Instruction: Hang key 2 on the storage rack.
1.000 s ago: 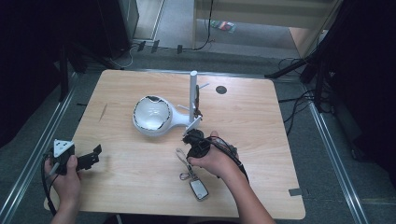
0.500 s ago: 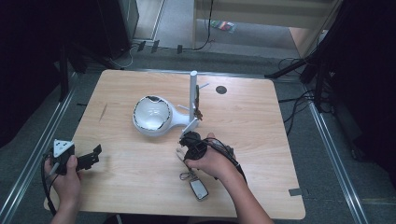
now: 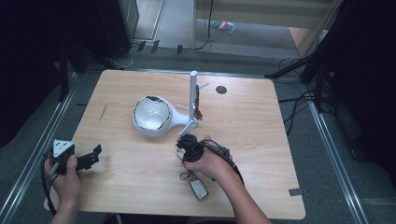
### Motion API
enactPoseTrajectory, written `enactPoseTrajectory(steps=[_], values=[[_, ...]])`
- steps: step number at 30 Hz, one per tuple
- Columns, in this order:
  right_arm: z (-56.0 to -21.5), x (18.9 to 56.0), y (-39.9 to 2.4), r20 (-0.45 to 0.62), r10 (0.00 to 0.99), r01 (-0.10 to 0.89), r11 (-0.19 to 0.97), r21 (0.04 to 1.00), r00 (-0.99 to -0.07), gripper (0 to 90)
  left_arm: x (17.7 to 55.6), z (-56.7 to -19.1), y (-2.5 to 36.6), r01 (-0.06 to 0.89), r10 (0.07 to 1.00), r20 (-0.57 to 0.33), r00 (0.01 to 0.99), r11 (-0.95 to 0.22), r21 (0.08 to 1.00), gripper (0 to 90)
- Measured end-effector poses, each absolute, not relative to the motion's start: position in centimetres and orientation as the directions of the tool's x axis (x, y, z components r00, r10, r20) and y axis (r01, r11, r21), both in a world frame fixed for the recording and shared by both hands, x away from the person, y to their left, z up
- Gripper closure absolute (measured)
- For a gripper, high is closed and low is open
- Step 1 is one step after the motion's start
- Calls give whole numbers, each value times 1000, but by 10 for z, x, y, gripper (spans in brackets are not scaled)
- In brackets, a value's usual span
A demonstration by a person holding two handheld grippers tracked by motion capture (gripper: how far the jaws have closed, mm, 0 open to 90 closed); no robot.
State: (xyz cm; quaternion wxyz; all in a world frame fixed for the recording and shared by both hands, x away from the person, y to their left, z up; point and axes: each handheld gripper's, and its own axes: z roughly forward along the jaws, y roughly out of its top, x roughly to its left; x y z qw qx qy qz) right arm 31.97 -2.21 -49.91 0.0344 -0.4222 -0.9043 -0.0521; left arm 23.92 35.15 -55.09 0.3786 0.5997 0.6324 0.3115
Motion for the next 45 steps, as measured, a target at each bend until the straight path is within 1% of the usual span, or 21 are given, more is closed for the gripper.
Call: enactPoseTrajectory(steps=[6,7,8,14,28,37,41,42,45], values=[[-503,320,-21,93,755,761,646,61,-649,780,239,-551,352,523,994,-105,6,86,848,3],[-504,319,-21,93,756,761,646,55,-648,792,239,-551,352,523,994,-106,6,87,848,3],[-505,319,-21,89,756,761,646,54,-648,828,239,-551,352,522,994,-106,7,87,848,3],[-503,318,-23,77,755,759,648,68,-651,833,239,-551,352,523,994,-105,6,87,848,3],[-483,321,-35,42,779,765,601,233,-625,834,239,-551,351,523,995,-102,6,84,848,3],[-472,321,-39,24,802,768,562,307,-597,835,239,-551,351,521,995,-102,6,84,849,3],[-467,322,-41,22,814,767,538,350,-581,835,239,-551,351,522,995,-101,6,83,849,3],[-464,322,-43,18,818,763,528,374,-574,835,239,-551,351,522,995,-101,6,83,849,3],[-462,322,-44,10,827,763,514,391,-562,835,239,-551,351,522,995,-100,8,81,849,3]])
